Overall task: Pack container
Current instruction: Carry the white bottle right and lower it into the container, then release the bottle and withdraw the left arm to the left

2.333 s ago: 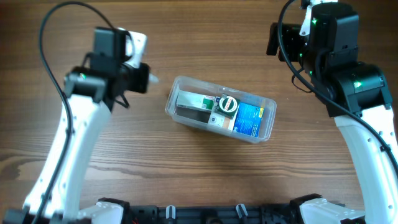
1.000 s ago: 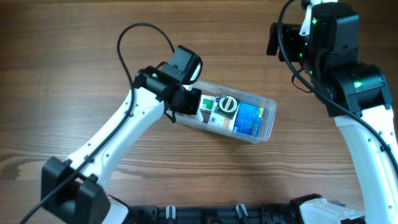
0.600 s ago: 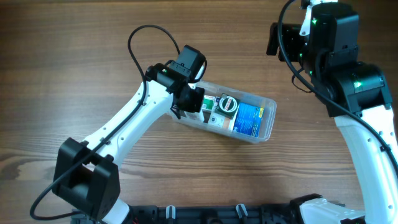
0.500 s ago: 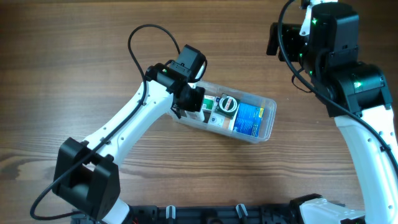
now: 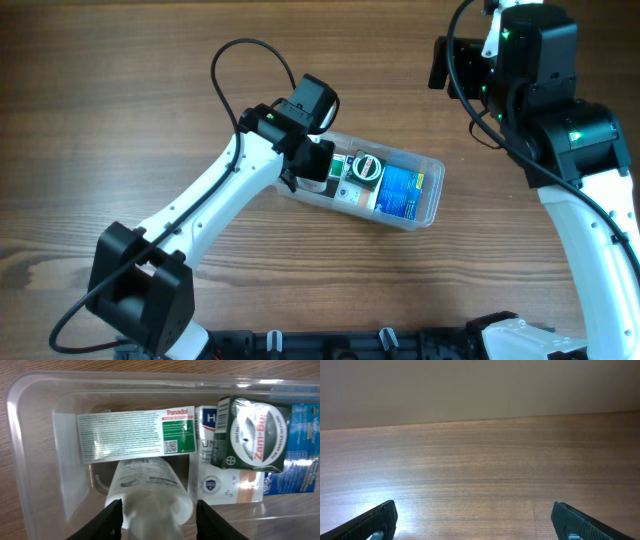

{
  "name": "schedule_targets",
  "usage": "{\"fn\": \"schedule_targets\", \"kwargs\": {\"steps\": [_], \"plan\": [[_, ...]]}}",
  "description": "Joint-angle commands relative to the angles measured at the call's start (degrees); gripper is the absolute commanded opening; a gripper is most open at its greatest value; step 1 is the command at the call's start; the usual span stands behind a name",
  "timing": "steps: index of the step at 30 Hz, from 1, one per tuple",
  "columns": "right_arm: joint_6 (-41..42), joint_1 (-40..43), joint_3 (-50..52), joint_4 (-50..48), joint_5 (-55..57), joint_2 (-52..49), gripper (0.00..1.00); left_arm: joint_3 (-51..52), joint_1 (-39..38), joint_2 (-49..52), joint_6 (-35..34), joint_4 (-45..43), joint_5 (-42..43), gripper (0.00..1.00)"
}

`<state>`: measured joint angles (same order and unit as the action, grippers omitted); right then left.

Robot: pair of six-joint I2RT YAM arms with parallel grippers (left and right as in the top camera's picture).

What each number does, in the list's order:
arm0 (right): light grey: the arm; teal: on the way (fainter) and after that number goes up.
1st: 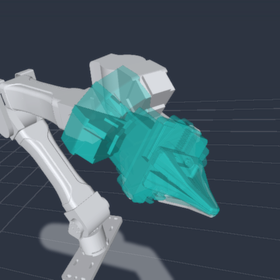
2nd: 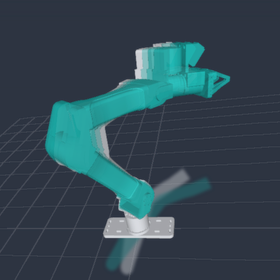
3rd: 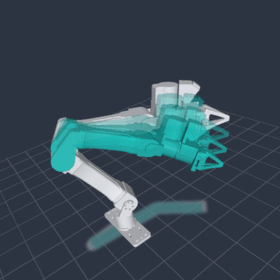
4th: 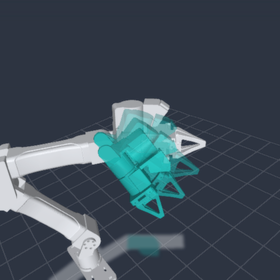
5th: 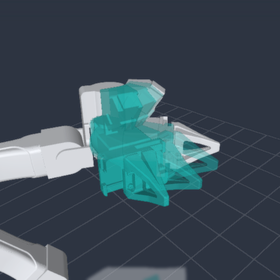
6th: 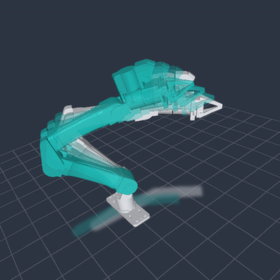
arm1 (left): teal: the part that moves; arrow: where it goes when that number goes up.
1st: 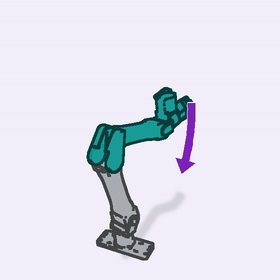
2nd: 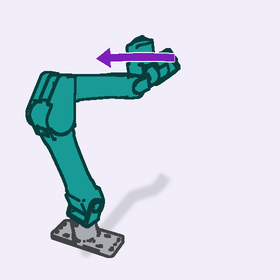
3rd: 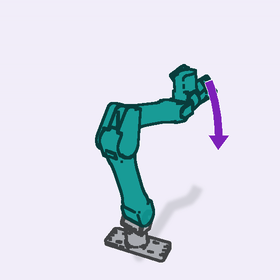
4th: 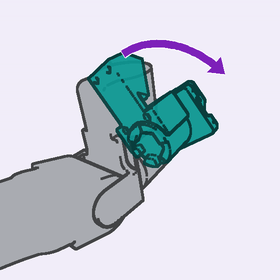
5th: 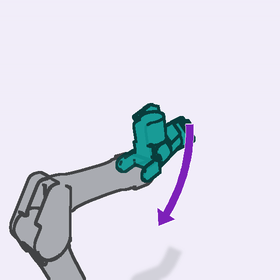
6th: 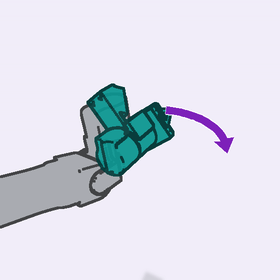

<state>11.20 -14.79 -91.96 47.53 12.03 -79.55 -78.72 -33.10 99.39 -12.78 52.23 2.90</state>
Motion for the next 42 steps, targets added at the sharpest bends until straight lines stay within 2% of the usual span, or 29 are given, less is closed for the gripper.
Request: {"fn": "schedule_targets", "kwargs": {"steps": [1,4,7,13,18,21,22,23,24,28,34,42], "plan": [[-0.68,0.2,-0.22,-0.15,-0.7,0.13,1.0,-0.7,-0.55,0.04,-0.13,-0.15,-0.37,0.47],[-0.68,0.2,-0.22,-0.15,-0.7,0.13,1.0,-0.72,-0.52,-0.55,-0.13,0.33,-0.39,0.48],[-0.7,0.2,-0.22,-0.15,-0.7,0.13,1.0,-1.09,-0.55,-2.1,-0.15,1.2,-0.37,0.54],[-0.68,0.2,-0.22,-0.15,-0.7,0.13,1.0,-3.43,-0.42,-8.02,-0.13,3.78,-1.03,0.57],[-0.68,0.2,-0.22,-0.15,-0.7,0.13,1.0,-3.54,1.38,-15.76,-0.13,6.51,-10.49,0.59],[-0.68,0.2,-0.22,-0.15,-0.7,0.13,1.0,-3.54,4.46,-20.46,-0.17,7.98,-13.07,0.56],[-0.68,0.2,-0.22,-0.15,-0.7,0.13,1.0,-3.54,5.97,-22.34,-0.33,8.28,-13.03,0.6],[-0.68,0.2,-0.22,-0.15,-0.7,0.13,1.0,-3.54,7.5,-24.13,-1.44,8.55,-13.07,0.71],[-0.66,0.2,-0.22,-0.15,-0.7,0.13,1.0,-3.54,9.81,-26.56,-3.13,8.83,-13.05,0.78],[-0.68,0.2,-0.22,-0.15,-0.7,0.13,1.0,-3.54,17.7,-34.14,-5.86,9.77,-12.79,1.0],[-0.68,0.2,-0.22,-0.15,-0.7,0.13,1.0,-3.54,24.02,-41.7,-6.1,12.63,-12.9,1.0],[-0.68,0.2,-0.22,-0.15,-0.7,0.13,1.0,-3.54,24.96,-43.82,-6.14,16.59,-12.83,1.0]]}}
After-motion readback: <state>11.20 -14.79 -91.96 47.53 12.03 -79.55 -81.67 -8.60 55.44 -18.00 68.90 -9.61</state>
